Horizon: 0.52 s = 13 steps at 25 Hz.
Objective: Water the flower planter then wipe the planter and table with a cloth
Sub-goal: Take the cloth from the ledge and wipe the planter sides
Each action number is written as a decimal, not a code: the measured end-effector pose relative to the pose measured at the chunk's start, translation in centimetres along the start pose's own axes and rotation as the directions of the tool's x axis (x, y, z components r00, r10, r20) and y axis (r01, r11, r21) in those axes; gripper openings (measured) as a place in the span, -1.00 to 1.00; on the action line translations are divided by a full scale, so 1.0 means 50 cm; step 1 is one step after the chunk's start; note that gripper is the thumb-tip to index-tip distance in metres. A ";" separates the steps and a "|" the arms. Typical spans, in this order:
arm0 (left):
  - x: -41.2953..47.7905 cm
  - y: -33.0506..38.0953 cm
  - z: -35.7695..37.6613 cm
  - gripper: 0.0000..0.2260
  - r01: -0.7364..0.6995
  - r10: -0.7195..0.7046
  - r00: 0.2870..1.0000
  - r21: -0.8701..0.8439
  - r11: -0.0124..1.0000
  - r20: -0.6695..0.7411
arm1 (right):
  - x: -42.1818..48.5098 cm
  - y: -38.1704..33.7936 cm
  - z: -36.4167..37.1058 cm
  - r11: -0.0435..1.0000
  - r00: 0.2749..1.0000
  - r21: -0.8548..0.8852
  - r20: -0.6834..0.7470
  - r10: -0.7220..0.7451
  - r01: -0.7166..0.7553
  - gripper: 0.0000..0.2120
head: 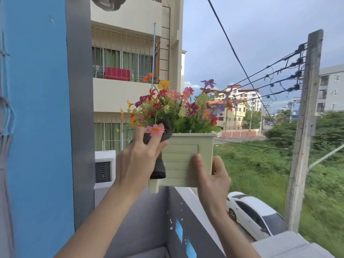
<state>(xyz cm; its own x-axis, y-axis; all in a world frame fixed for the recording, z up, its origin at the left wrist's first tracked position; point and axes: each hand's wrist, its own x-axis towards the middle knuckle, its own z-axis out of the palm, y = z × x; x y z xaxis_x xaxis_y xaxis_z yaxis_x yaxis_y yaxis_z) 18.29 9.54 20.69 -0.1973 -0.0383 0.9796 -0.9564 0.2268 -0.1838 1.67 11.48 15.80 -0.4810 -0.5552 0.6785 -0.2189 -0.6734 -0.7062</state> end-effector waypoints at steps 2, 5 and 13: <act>0.021 0.006 -0.003 -0.64 -0.084 0.083 0.996 0.010 0.996 0.038 | 0.000 0.001 0.003 1.000 1.000 -0.002 0.002 0.006 -0.006 -0.46; 0.042 0.025 -0.007 -0.65 -0.161 0.164 0.982 -0.031 0.986 0.099 | 0.005 -0.002 0.018 1.000 1.000 0.005 -0.016 0.017 -0.016 -0.46; 0.078 0.048 -0.031 -0.61 -0.339 0.343 0.929 -0.056 0.939 0.140 | -0.012 0.005 0.040 1.000 0.999 -0.018 -0.046 0.003 -0.004 -0.44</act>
<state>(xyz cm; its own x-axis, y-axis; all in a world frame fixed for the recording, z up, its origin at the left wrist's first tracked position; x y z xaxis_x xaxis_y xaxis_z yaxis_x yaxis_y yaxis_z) 15.53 11.43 24.18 -0.5418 -0.0938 0.8352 -0.8193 0.2805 -0.5000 3.60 10.69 15.63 -0.5199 -0.5341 0.6666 -0.2324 -0.6625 -0.7121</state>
